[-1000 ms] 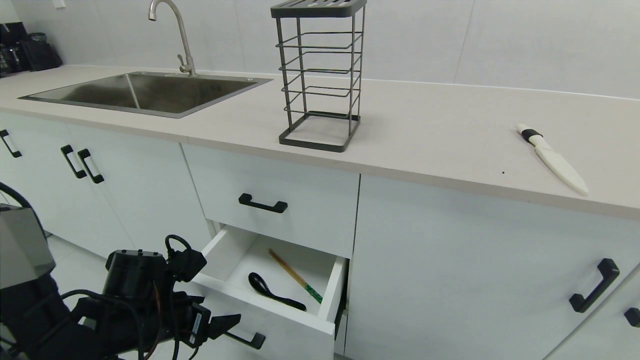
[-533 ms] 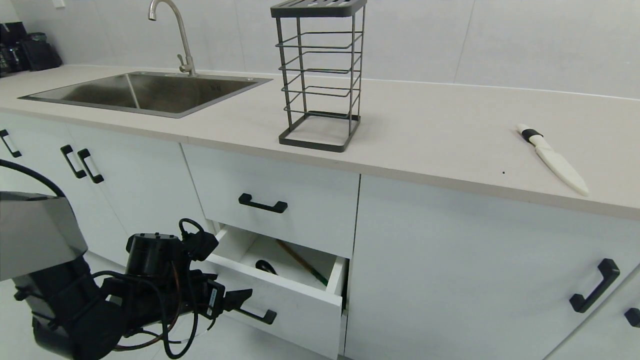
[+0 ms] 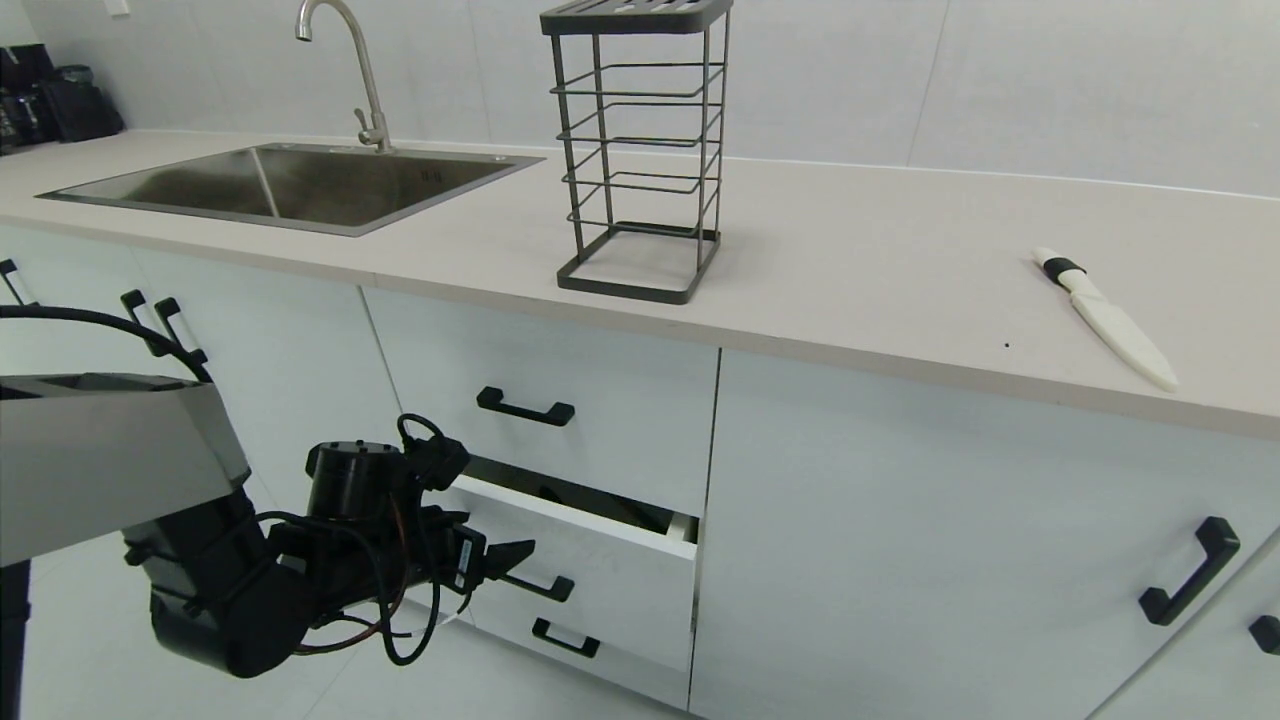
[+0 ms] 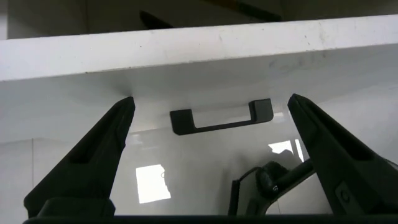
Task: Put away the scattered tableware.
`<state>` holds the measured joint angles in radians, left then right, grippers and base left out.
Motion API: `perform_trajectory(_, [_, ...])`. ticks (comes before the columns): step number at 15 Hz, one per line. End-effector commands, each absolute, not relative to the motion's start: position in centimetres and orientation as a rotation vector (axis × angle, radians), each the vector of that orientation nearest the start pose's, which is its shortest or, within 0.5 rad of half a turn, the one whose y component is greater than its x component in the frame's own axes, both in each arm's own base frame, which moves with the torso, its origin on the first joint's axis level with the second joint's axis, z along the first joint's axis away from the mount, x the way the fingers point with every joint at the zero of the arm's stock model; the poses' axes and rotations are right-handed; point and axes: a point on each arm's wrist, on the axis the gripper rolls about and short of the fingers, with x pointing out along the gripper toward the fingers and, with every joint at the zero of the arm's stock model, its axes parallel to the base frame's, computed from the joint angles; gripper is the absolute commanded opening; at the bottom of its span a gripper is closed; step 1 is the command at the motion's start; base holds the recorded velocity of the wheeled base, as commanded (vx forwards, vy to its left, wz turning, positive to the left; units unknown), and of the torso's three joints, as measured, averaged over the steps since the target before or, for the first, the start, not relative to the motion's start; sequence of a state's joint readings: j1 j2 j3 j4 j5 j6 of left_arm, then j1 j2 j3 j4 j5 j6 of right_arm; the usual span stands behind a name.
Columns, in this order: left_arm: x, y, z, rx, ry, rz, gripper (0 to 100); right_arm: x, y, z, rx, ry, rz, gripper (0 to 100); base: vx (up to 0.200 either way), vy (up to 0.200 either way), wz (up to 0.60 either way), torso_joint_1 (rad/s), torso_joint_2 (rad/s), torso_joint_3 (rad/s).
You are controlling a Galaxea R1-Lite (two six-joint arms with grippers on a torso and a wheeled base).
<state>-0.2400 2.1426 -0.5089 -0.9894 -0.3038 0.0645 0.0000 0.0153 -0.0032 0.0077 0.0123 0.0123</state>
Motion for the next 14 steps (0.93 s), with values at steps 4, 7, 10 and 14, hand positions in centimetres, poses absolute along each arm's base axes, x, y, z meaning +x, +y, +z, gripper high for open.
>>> perform_trajectory(4, [31.1, -8.3, 0.3, 0.021, 0.611, -0.540, 100, -2.2, 0.0, 7.6, 0.012, 0.022, 0.012, 100, 0.000, 0.000, 0.00, 0.000, 0.00, 0.000])
perform_trajectory(7, [32.2, -8.6, 0.5, 0.006, 0.582, -0.533, 100, -2.2, 0.0, 7.6, 0.012, 0.022, 0.012, 100, 0.000, 0.000, 0.00, 0.000, 0.00, 0.000])
perform_trajectory(10, [32.7, -8.7, 0.4, 0.005, 0.571, -0.533, 100, -2.2, 0.0, 7.6, 0.012, 0.022, 0.012, 100, 0.000, 0.000, 0.00, 0.000, 0.00, 0.000])
perform_trajectory(14, [32.9, -8.8, 0.5, 0.006, 0.560, -0.534, 100, -2.2, 0.0, 7.6, 0.012, 0.022, 0.014, 100, 0.000, 0.000, 0.00, 0.000, 0.00, 0.000])
